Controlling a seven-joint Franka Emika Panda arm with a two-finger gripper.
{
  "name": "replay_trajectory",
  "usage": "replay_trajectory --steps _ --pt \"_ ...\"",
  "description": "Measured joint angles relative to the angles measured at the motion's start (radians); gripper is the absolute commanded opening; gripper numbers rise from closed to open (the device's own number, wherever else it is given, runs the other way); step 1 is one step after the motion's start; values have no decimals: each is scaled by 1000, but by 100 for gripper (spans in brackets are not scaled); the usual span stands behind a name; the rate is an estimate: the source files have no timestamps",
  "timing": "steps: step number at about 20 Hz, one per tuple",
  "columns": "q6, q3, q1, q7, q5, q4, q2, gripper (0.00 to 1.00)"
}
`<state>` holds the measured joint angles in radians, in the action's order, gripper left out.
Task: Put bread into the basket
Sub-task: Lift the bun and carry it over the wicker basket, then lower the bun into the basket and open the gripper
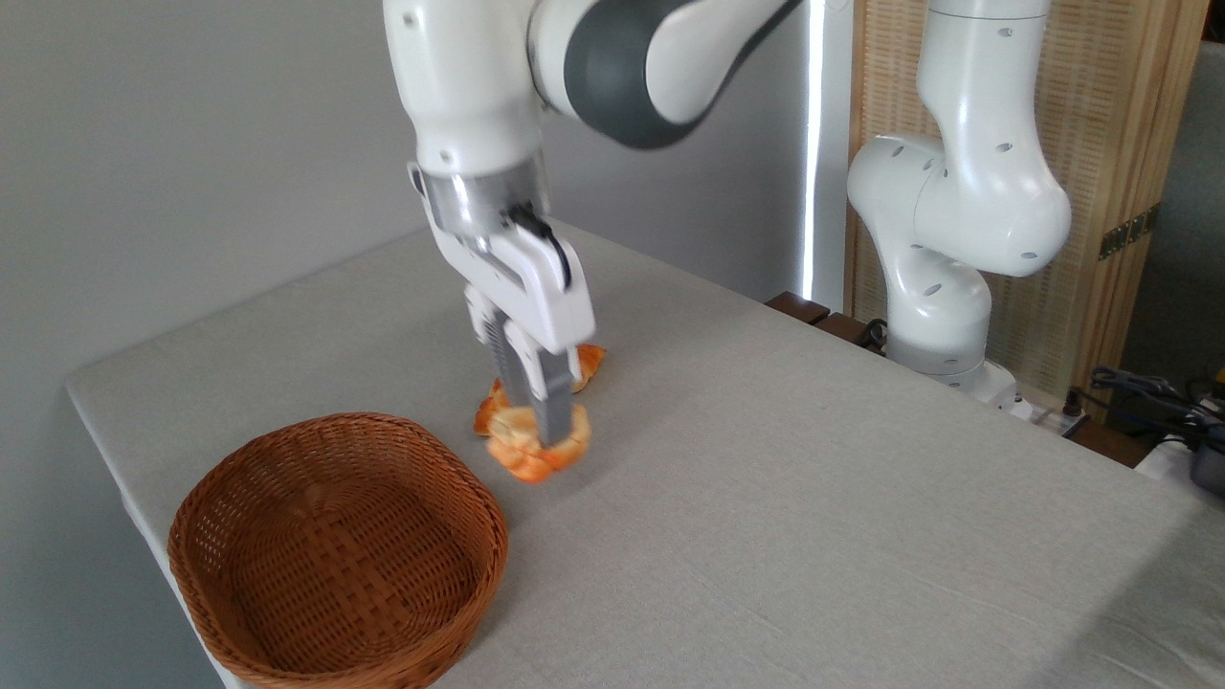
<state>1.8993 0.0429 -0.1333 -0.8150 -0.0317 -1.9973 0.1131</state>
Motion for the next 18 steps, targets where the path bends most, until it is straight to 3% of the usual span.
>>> replay_trajectory --steps 3,7,8,11,12,13,18 --pt "13 -5 0 61 -19 83 -17 48" --pt "50 -11 -2 156 -51 173 -103 49" --pt "87 -11 -2 168 -63 188 -130 55" --pt "215 -21 -3 174 -82 212 -195 90" --pt "248 -31 -4 175 -82 216 -214 96" --pt "270 -40 -4 177 -82 217 -228 100" --pt "294 -59 -5 179 -82 220 -276 100"
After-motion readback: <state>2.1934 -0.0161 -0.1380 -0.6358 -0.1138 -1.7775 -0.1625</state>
